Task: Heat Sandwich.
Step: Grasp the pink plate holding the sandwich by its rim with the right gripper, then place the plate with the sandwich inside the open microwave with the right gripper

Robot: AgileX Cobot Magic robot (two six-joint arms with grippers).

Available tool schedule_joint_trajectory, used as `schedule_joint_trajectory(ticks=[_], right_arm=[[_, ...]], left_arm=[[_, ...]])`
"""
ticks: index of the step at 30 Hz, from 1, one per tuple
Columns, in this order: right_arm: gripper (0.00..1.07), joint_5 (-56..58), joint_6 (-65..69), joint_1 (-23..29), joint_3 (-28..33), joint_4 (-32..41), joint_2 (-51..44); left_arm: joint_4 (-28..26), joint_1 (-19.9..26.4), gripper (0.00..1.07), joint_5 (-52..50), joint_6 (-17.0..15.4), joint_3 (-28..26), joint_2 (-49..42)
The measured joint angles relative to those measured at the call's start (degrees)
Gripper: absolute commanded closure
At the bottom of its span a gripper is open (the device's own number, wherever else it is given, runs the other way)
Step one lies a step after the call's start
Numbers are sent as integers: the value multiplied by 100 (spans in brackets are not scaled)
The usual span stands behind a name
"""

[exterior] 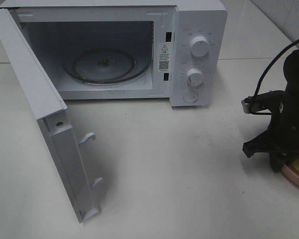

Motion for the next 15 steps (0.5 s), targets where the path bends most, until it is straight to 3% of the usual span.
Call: schedule_joint_trajectory(ticks=[6,15], right_arm=[[107,40,115,40,6,-126,0],[107,258,825,418,6,-871,-223]], left_arm=[[0,0,10,0,0,0,0],[0,0,10,0,0,0,0]])
